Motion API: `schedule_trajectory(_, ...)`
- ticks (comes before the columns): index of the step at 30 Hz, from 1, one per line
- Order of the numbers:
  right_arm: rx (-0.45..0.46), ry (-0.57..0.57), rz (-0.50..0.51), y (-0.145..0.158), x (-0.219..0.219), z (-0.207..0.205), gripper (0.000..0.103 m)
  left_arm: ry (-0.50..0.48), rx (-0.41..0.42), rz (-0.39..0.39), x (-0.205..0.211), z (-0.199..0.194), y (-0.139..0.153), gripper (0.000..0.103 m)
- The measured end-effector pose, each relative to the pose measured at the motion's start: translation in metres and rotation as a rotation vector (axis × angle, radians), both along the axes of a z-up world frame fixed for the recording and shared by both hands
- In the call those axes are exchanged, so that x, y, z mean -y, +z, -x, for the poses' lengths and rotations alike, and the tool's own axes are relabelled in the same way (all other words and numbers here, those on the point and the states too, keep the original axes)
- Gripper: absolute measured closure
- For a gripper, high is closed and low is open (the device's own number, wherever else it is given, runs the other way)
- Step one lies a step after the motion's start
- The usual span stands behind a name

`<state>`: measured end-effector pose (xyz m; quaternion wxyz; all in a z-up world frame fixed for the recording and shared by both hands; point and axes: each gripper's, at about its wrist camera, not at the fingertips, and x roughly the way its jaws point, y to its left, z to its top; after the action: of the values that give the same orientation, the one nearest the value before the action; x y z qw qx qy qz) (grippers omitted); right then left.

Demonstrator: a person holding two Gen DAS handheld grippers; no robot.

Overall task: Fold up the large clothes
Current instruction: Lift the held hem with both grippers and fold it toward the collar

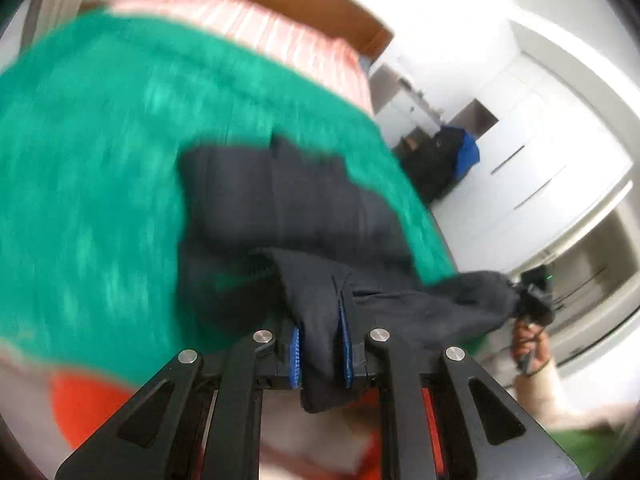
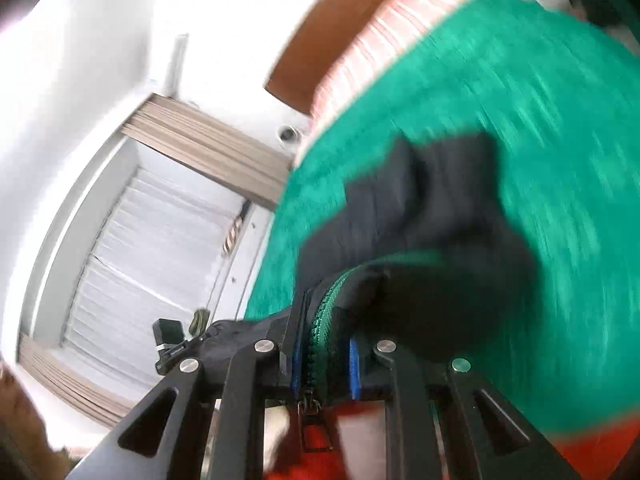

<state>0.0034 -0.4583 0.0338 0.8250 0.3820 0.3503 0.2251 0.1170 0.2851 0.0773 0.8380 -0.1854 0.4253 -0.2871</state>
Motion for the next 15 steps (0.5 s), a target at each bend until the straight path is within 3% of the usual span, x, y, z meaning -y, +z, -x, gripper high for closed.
schedule_trajectory(4,0.044,-0.075,0.058,0.000,0.017,-0.100,0.086,0.056,0.103,-0.067,0.036,-0.093,0.008,0.088)
schedule_trajectory(8,0.019,-0.164,0.099,-0.033,0.023,-0.184,0.086,0.152,0.113,-0.183,0.102,-0.192,-0.041,0.082)
schedule_trajectory(10,-0.030,-0.206,0.110,-0.060,0.033,-0.216,0.085,0.174,0.066,-0.213,0.124,-0.215,-0.074,0.068)
schedule_trajectory(11,-0.068,-0.227,0.112,-0.079,0.035,-0.229,0.080,0.179,-0.002,-0.215,0.128,-0.241,-0.098,0.055)
schedule_trajectory(12,-0.107,-0.244,0.102,-0.097,0.037,-0.237,0.078,0.193,-0.034,-0.217,0.128,-0.240,-0.115,0.041)
schedule_trajectory(13,-0.139,-0.255,0.086,-0.111,0.037,-0.242,0.073,0.238,-0.072,-0.225,0.125,-0.253,-0.131,0.035)
schedule_trajectory(15,-0.186,-0.282,0.055,-0.135,0.038,-0.247,0.066,0.288,-0.100,-0.207,0.121,-0.247,-0.141,0.012)
